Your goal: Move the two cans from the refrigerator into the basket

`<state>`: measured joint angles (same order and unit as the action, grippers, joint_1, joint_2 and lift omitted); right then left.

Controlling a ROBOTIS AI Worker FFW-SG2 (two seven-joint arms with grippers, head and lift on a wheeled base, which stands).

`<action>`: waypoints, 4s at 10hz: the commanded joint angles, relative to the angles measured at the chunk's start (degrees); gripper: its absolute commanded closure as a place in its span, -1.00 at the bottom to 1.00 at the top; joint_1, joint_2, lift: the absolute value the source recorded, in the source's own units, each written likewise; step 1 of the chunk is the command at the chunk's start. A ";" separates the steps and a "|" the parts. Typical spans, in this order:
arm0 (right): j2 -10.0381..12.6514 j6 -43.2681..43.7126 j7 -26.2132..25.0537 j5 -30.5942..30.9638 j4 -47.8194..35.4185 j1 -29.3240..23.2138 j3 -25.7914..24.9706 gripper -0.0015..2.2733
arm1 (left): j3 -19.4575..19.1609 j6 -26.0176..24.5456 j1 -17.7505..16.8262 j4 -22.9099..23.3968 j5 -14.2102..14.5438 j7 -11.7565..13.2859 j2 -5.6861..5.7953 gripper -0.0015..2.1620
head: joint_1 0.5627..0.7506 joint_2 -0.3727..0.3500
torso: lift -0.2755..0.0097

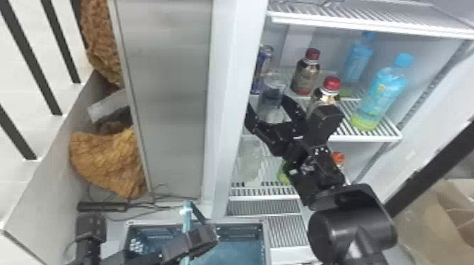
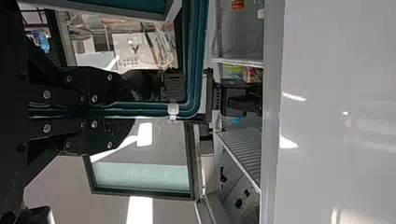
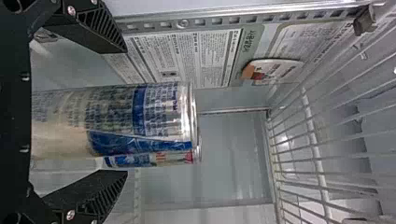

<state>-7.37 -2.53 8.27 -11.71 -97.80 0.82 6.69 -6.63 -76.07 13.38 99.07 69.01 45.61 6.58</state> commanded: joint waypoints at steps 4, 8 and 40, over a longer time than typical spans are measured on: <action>-0.10 -0.14 -0.53 -0.52 1.82 1.85 0.05 -0.64 | 0.00 0.00 0.12 0.00 0.11 0.01 0.02 0.10 | 0.41 -0.44 | 0.72; -0.36 -0.42 -0.53 0.74 0.42 1.15 0.28 0.06 | 0.00 0.00 0.12 0.00 0.11 0.01 -0.07 0.10 | 0.41 -0.44 | 0.72; -3.00 -41.77 13.35 -7.26 -47.82 -45.96 -8.06 -0.84 | -0.46 0.14 0.12 0.00 0.57 0.01 -0.42 0.10 | 0.41 -0.41 | 0.72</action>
<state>-10.38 -44.29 21.65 -18.88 -145.63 -45.16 -1.37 -7.08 -75.96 13.55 99.07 69.58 45.61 6.15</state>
